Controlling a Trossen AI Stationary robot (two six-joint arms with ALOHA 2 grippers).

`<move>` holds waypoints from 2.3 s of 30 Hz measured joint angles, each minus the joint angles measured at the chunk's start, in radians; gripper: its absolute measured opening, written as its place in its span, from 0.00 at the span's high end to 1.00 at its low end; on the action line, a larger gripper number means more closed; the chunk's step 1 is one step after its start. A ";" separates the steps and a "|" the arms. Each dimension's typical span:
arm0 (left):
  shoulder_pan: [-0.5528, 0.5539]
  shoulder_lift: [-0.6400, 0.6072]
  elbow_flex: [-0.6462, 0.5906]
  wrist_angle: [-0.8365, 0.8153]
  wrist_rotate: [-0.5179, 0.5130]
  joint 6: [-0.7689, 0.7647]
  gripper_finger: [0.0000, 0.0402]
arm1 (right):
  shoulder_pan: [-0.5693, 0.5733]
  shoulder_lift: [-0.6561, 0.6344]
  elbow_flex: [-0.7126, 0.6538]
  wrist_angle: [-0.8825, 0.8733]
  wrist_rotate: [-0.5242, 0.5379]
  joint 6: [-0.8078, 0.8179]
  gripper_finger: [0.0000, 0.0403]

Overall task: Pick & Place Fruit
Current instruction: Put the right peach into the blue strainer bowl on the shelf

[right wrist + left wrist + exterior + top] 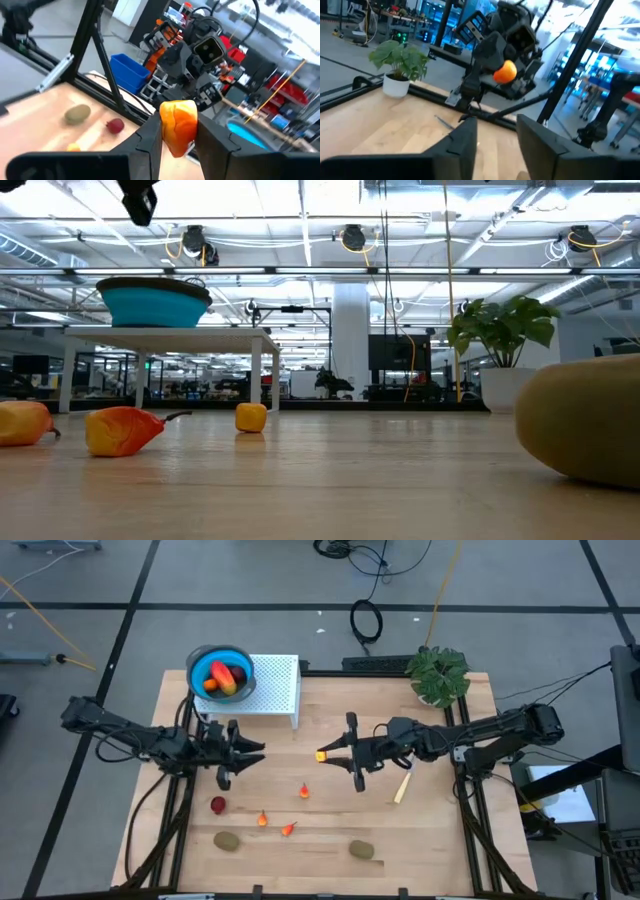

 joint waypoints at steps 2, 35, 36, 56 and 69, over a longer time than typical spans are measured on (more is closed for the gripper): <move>0.006 0.028 0.000 0.044 -0.003 -0.021 0.59 | 0.000 0.000 0.000 0.000 0.001 -0.048 0.78; 0.138 0.526 0.351 0.088 -0.132 0.023 0.41 | 0.000 0.000 0.000 -0.143 0.474 -0.543 0.77; 0.143 0.540 0.364 0.074 -0.133 0.025 0.41 | 0.000 0.000 0.000 -0.144 0.474 -0.551 0.77; 0.190 0.703 0.514 -0.054 -0.145 -0.040 0.41 | 0.000 0.000 0.000 -0.168 0.473 -0.589 0.77; 0.222 0.721 0.513 -0.051 -0.123 -0.115 0.41 | 0.002 0.000 0.000 -0.170 0.467 -0.587 0.77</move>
